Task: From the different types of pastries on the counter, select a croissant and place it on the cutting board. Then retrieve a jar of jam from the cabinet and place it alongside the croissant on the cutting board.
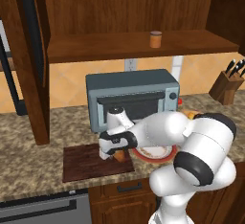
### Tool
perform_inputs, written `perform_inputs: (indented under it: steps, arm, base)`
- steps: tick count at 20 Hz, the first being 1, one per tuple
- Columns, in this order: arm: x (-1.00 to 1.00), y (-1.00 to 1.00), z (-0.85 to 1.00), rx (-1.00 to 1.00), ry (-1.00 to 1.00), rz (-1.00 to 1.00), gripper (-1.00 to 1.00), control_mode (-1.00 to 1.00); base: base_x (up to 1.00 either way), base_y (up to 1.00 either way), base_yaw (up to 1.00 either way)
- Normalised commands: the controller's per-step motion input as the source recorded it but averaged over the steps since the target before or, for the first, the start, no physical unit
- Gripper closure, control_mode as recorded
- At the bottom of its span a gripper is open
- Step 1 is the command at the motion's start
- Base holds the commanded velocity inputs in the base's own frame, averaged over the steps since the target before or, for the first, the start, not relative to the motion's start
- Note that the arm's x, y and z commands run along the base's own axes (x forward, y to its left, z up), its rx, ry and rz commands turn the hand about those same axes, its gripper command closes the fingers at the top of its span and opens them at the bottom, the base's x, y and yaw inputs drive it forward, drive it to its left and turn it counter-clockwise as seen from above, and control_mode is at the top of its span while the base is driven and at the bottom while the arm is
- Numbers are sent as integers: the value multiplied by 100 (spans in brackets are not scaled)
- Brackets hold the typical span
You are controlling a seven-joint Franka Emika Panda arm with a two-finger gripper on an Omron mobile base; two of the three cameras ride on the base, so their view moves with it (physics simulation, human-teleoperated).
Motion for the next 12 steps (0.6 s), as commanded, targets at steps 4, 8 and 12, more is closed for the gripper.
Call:
perform_inputs:
  steps: [4,8,12]
  arm:
    - [-1,1,4,0,-10,7,-100,-100]
    - [-5,12,22,0,1,5,-100,-100]
    - [0,14,42,2,8,1,-100,-100]
  base:
    - [0,0,0]
    - [0,0,0]
    - [0,0,0]
